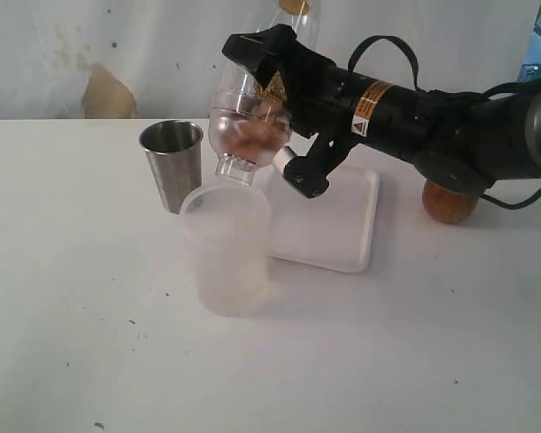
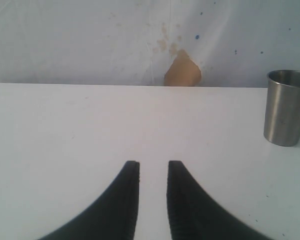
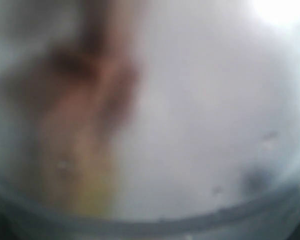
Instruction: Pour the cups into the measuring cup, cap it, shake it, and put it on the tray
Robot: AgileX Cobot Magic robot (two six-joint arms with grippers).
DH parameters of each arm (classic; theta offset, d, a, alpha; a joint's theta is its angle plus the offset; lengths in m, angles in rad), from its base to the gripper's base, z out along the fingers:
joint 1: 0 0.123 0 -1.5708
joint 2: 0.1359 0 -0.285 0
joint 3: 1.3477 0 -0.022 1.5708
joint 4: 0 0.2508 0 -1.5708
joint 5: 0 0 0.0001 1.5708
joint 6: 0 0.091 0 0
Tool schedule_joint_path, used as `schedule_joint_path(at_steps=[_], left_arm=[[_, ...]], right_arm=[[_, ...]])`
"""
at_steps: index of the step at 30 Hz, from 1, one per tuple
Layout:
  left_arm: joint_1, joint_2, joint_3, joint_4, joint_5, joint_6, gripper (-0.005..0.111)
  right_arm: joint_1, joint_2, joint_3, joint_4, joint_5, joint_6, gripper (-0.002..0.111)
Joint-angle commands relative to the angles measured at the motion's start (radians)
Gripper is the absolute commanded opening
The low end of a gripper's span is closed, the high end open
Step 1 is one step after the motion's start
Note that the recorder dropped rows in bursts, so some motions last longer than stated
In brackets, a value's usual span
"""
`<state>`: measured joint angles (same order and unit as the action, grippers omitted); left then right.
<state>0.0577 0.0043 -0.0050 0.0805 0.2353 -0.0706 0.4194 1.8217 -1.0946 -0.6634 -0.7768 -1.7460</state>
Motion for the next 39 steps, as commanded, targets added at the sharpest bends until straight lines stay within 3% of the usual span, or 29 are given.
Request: schedule_joint_path(at_steps=[1,8,39], left_arm=[[0.0,-0.004,0.005,-0.012,-0.003,0.001,0.021],[0.0,-0.004,0.005,-0.012,-0.003,0.001,0.021],[0.0,-0.004,0.005,-0.012,-0.003,0.001,0.021]], right_arm=[[0.003,-0.016,-0.012,0.018,-0.041,-0.016,0.0],[0.003,-0.016,-0.012,0.014,-0.041,-0.115,0.0],[0.003,-0.016,-0.012,0.014,0.0,-0.062,0.0]])
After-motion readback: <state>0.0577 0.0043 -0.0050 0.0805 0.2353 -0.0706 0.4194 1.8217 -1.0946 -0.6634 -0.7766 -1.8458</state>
